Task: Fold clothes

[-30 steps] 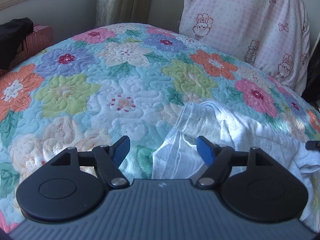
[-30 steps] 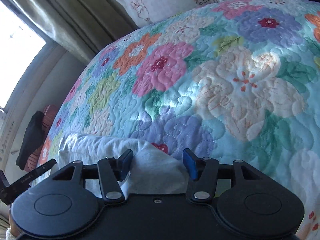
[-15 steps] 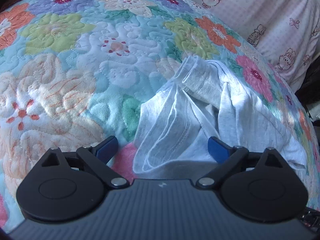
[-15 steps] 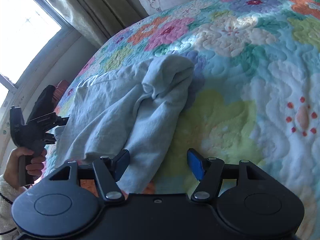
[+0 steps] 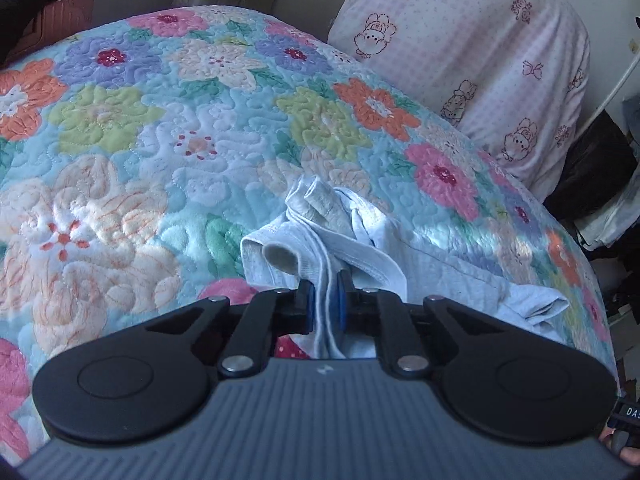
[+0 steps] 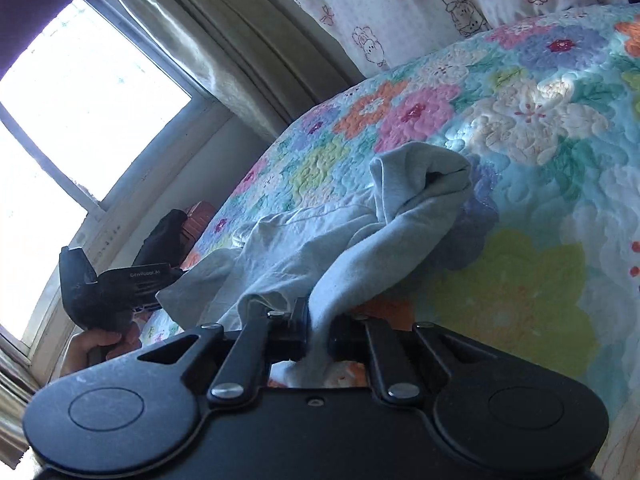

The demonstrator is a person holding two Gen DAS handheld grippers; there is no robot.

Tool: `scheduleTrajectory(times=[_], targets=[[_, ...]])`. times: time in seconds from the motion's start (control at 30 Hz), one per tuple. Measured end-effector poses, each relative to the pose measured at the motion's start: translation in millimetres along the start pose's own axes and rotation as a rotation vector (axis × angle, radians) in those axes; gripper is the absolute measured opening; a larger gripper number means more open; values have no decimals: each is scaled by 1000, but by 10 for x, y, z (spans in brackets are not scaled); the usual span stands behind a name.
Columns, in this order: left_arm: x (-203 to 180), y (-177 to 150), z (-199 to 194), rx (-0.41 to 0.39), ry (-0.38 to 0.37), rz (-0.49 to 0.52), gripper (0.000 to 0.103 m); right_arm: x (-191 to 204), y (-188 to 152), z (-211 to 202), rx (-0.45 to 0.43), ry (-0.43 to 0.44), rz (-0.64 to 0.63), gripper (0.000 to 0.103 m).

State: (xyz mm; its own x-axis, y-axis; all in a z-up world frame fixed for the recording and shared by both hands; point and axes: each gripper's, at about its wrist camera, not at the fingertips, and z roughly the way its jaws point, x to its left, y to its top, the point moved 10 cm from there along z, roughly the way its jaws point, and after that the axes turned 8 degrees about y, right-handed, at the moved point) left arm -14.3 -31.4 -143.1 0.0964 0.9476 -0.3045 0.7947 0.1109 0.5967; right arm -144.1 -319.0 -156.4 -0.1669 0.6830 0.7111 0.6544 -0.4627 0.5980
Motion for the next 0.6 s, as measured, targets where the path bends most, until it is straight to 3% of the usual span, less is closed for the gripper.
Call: scheduleTrajectory(times=[0.1,0.13,0.17,0.2,0.23,0.3,0.33,0.47,0.6], targets=[[65,-317,27,109,-6,-42,10,-225,-192,-107,36,-121,11,10],[74,-418,3,152,-47,-94,9,-274,-250,-158,34,-128,30,10],[39,-470,-99,175,-150,-172,9,-264,-290,-240,10,-98,68,9],[-3,-477,-243,151,-224,-192,9,-145,-293,-332,-25,-42,88,9],[-7,-486,-356,102,-193,-144,9,45,-287,-403,-32,-8,49,9],[40,-505,-432,26,-34,-12,9,343,-298,-449,22,-86,-140,9],[74,-512,-392,28,-7,6,9,273,-305,-444,35,-136,-147,9],[73,-484,-322,57,-89,-9,10,6,-331,-446,88,-330,-175,9],[38,-510,-246,45,36,128,16,-25,-494,-398,155,-433,-219,16]])
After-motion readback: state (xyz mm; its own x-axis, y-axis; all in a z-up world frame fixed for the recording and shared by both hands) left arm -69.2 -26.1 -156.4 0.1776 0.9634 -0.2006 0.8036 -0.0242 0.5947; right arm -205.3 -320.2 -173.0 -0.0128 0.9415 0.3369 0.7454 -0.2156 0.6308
